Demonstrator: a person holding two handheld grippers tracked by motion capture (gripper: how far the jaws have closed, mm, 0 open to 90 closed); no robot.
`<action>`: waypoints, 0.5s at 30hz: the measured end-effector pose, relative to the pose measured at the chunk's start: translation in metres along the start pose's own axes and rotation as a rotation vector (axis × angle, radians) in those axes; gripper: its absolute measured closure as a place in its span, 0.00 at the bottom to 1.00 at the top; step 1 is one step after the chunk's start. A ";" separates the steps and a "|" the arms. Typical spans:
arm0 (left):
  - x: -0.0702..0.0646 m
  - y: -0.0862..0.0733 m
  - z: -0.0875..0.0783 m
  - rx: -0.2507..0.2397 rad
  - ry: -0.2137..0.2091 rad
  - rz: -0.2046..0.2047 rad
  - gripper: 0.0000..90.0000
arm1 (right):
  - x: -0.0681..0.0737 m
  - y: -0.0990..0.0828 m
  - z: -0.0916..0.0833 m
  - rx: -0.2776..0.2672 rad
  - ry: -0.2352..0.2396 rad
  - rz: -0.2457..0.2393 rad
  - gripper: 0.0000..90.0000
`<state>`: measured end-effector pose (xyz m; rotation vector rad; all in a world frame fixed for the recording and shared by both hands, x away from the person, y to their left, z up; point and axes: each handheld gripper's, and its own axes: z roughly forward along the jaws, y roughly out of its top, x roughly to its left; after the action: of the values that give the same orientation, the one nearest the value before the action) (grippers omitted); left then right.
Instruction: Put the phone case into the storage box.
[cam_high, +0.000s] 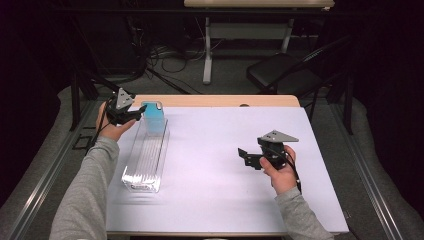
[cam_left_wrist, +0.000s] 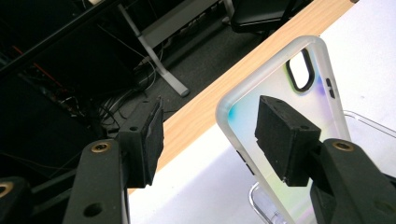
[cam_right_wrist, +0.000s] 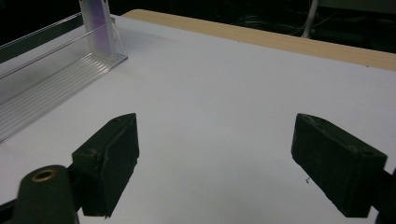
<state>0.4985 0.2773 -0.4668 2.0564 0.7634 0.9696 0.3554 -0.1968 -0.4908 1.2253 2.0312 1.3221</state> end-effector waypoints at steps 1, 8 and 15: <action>0.000 0.000 -0.001 -0.001 -0.002 0.004 0.47 | 0.000 0.000 0.000 0.000 0.000 -0.001 0.17; -0.002 0.003 -0.005 0.001 0.010 0.024 0.44 | 0.000 0.000 0.001 0.002 0.004 -0.003 0.17; 0.001 0.003 -0.011 -0.004 0.019 0.011 0.44 | 0.000 0.000 0.001 0.003 0.006 -0.005 0.17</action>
<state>0.4906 0.2801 -0.4586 2.0526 0.7595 0.9977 0.3560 -0.1964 -0.4917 1.2179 2.0396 1.3222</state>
